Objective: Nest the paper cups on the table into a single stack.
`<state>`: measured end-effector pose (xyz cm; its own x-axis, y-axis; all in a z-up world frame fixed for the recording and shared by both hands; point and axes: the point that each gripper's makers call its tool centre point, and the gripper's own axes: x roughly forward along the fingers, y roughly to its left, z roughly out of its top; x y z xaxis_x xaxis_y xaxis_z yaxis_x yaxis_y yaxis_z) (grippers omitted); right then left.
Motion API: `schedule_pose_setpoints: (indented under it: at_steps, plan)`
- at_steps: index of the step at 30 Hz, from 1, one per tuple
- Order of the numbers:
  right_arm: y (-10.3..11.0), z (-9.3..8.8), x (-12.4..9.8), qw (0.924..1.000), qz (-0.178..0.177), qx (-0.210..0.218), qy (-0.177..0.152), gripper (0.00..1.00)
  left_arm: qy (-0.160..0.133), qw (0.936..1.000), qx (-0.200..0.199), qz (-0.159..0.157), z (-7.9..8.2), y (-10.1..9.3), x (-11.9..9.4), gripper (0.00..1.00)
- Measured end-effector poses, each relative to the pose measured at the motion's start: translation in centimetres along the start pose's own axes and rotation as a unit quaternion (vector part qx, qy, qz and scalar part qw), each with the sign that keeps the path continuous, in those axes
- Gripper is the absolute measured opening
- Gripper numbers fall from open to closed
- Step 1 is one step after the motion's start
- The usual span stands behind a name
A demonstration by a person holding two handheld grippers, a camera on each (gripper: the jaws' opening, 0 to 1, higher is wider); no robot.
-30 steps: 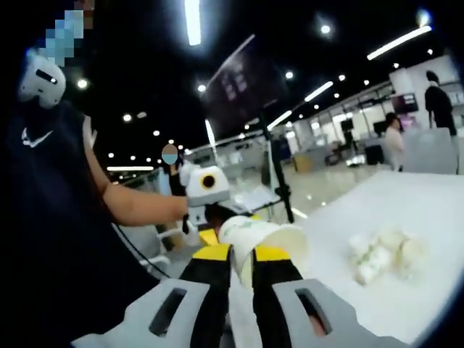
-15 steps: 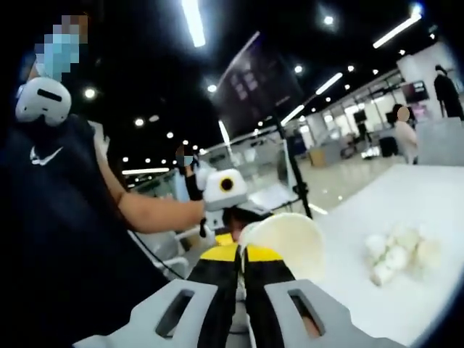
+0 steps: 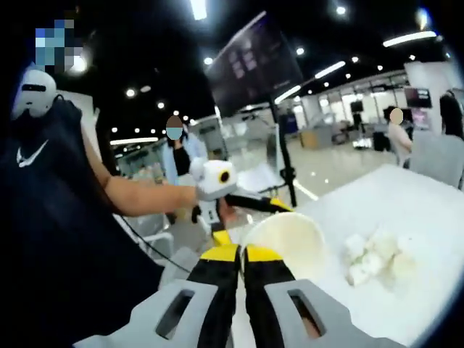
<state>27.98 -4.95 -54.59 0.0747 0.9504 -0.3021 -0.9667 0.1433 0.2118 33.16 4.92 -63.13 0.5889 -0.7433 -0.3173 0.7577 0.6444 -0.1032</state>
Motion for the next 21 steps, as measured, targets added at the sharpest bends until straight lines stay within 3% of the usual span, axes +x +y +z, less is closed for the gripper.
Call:
schedule_pose_setpoints:
  at_steps: [4, 10, 13, 17, 21]
  plan:
    - [-0.9, 0.0, -0.2, 0.9981, -0.018, -0.032, 0.049, 0.00, 0.004, 0.9998, -0.012, 0.016, -0.9, 0.9, -0.9, 0.98]
    - [-2.2, -0.1, -0.2, 0.9891, -0.028, -0.075, 0.123, 0.00, 0.009, 0.9987, -0.014, 0.048, -1.6, 2.4, -1.5, 0.98]
    - [-2.3, -0.5, -0.1, 0.9808, -0.024, -0.097, 0.167, 0.00, 0.008, 0.9976, 0.018, 0.066, -1.5, 2.8, -1.5, 0.98]
    - [-2.5, -1.0, 0.2, 0.9697, -0.022, -0.123, 0.209, 0.00, 0.024, 0.9980, 0.010, 0.058, -2.2, 2.4, -1.2, 0.98]
    - [-2.9, -2.4, 0.6, 0.9497, -0.025, -0.139, 0.279, 0.00, 0.025, 0.9979, 0.010, 0.059, -2.4, 2.3, -1.2, 0.98]
